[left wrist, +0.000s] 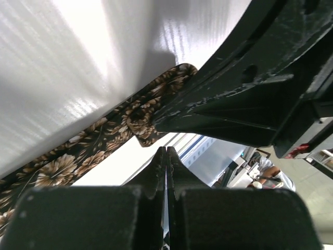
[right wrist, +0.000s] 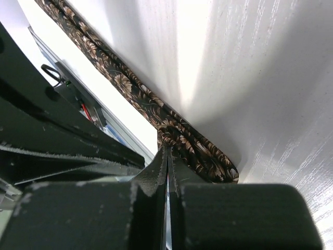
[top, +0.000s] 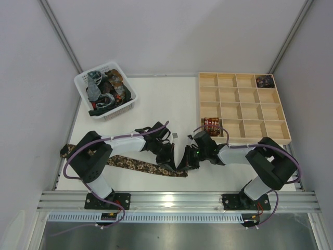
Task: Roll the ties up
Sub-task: Roll the tie
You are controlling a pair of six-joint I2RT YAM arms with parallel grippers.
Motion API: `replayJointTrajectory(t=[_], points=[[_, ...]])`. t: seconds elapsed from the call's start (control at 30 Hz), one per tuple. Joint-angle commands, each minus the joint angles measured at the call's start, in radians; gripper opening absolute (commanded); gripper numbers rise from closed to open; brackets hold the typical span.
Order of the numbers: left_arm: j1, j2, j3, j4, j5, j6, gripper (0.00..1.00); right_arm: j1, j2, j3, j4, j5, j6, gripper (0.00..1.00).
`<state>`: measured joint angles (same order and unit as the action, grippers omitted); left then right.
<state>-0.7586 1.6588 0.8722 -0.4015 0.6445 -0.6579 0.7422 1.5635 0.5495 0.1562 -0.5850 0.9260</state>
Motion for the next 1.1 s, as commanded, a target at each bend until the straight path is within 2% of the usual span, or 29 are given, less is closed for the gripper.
replayJointTrajectory(t=[0.0, 0.37, 0.5, 0.57, 0.6, 0.7, 0.73, 0.77, 0.8, 0.87, 0.93, 1.0, 1.07], points=[[0.002, -0.005, 0.001, 0.050, 0.040, -0.031, 0.00, 0.003, 0.003, 0.000, 0.040, 0.013, 0.013, 0.00], [0.001, 0.094, -0.019, 0.105, 0.061, -0.026, 0.00, -0.003, -0.100, 0.069, -0.102, 0.027, -0.030, 0.01], [0.001, 0.110, -0.013, 0.105, 0.060, -0.014, 0.01, -0.015, -0.169, 0.136, -0.292, 0.065, -0.137, 0.05], [0.001, 0.114, -0.012, 0.105, 0.060, -0.011, 0.00, -0.020, -0.213, 0.182, -0.375, 0.108, -0.281, 0.14], [0.001, 0.116, -0.012, 0.102, 0.060, -0.005, 0.01, -0.020, -0.226, 0.234, -0.461, 0.137, -0.352, 0.27], [0.001, 0.121, -0.007, 0.102, 0.060, 0.001, 0.00, 0.006, -0.270, 0.328, -0.619, 0.178, -0.626, 0.50], [0.002, 0.122, -0.006, 0.098, 0.061, 0.003, 0.00, 0.014, -0.279, 0.339, -0.645, 0.188, -0.683, 0.54], [0.001, 0.124, 0.001, 0.096, 0.060, 0.006, 0.00, 0.022, -0.299, 0.342, -0.664, 0.174, -0.819, 0.58], [0.002, 0.124, 0.001, 0.095, 0.064, 0.010, 0.00, 0.038, -0.312, 0.340, -0.688, 0.153, -0.882, 0.71], [0.002, 0.127, 0.007, 0.087, 0.066, 0.018, 0.01, 0.058, -0.339, 0.317, -0.696, 0.143, -1.004, 0.75], [0.004, 0.133, 0.013, 0.082, 0.073, 0.033, 0.01, 0.080, -0.402, 0.249, -0.644, 0.164, -1.084, 0.99], [0.004, 0.139, 0.017, 0.076, 0.081, 0.044, 0.00, 0.112, -0.463, 0.201, -0.575, 0.181, -1.153, 1.00], [0.007, 0.145, 0.033, 0.066, 0.089, 0.053, 0.01, 0.187, -0.491, 0.152, -0.531, 0.266, -1.182, 1.00]])
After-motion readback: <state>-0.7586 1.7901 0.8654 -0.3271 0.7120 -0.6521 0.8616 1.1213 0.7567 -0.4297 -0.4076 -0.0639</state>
